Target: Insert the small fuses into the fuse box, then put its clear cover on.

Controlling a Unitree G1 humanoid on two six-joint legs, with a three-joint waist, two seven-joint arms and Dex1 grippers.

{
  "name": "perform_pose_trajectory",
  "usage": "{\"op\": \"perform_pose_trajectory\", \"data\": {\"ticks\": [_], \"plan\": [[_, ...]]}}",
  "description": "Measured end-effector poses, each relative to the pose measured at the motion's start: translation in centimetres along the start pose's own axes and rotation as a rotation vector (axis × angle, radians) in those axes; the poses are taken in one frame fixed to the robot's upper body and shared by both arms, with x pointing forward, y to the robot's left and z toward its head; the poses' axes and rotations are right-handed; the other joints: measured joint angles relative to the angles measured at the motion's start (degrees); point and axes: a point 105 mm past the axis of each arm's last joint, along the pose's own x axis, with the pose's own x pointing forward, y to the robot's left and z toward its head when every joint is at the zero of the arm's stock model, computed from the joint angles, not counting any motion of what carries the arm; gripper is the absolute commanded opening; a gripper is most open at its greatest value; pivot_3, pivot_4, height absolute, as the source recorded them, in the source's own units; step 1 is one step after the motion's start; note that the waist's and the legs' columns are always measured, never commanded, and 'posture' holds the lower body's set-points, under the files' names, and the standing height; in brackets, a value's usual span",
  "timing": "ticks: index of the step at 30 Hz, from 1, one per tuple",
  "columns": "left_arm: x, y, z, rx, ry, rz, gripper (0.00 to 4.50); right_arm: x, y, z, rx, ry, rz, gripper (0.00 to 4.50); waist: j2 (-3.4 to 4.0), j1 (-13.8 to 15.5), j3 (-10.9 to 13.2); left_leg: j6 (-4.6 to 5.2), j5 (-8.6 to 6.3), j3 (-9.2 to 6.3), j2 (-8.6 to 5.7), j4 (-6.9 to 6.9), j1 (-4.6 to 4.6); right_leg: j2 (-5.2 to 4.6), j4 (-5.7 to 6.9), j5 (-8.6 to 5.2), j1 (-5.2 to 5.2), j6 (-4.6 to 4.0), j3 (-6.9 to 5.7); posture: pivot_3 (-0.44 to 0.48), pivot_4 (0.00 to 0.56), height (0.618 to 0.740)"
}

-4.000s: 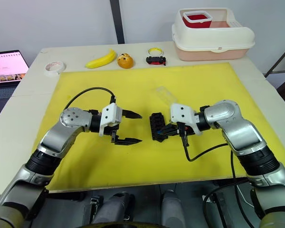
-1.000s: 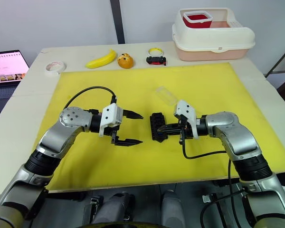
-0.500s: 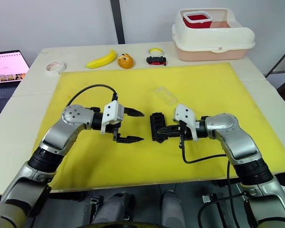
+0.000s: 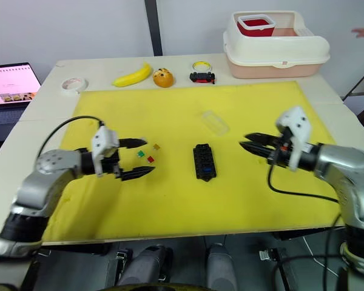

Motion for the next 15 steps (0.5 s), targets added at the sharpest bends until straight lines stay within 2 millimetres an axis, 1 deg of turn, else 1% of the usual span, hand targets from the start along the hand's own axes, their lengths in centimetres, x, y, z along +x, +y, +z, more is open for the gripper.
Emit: {"op": "perform_pose_trajectory", "data": {"ticks": [2,3,4,7,9,11,13,15], "plan": [[-3.0,1.1,-0.9,-0.097,0.017,0.102,4.5,-2.2,-1.3,-1.1,0.025,0.032,-0.097,3.8,0.01,0.0,0.0,0.23,-0.13,0.01,0.01,0.0,0.03,0.0,0.01,0.0,0.02,0.0,0.01,0.0,0.15,0.74],[-4.5,1.6,-1.4,-0.129,0.03,0.155,4.5,-3.2,-1.9,-1.6,0.031,0.043,-0.137,4.23,0.01,0.0,0.0,0.34,-0.2,0.02,0.02,0.0,0.06,0.01,0.01,0.0,0.04,0.0,0.01,0.0,0.15,0.74],[-6.0,2.3,-1.8,-0.153,0.041,0.218,4.5,-4.2,-2.4,-2.0,0.037,0.059,-0.175,4.47,0.04,0.0,0.0,0.36,-0.21,0.03,0.02,0.0,0.1,0.01,0.01,0.0,0.08,-0.01,0.0,0.0,0.15,0.74],[-10.2,3.7,-3.4,-0.198,0.079,0.385,4.5,-6.2,-3.2,-3.1,0.043,0.096,-0.246,4.47,0.05,0.0,0.0,0.38,-0.22,0.07,0.03,-0.01,0.13,0.0,-0.01,0.0,0.12,-0.01,0.01,0.0,0.15,0.74],[-12.3,3.9,-4.5,-0.226,0.116,0.45,4.5,-6.9,-3.3,-3.5,0.046,0.107,-0.269,4.47,0.05,0.0,0.0,0.39,-0.24,0.08,0.03,-0.01,0.13,0.0,-0.02,-0.01,0.12,-0.01,0.01,0.0,0.15,0.74],[-13.4,4.0,-4.9,-0.228,0.127,0.486,4.5,-7.2,-3.4,-3.7,0.047,0.116,-0.282,4.47,0.05,0.1,0.0,0.39,-0.24,0.08,0.04,0.0,0.13,-0.02,-0.04,-0.01,0.16,-0.01,0.0,0.0,0.15,0.74],[-14.4,3.7,-5.2,-0.231,0.156,0.496,4.5,-7.1,-3.3,-3.5,0.037,0.113,-0.285,4.47,0.05,0.1,0.0,0.4,-0.25,0.08,0.04,-0.01,0.12,-0.04,-0.06,-0.01,0.17,-0.02,0.0,0.0,0.15,0.74],[-14.8,3.7,-5.1,-0.226,0.167,0.501,4.5,-7.1,-3.1,-3.3,0.029,0.108,-0.288,4.47,0.07,0.2,0.0,0.4,-0.26,0.08,0.04,-0.01,0.12,-0.06,-0.07,-0.01,0.18,-0.02,0.0,0.0,0.15,0.74]]}}
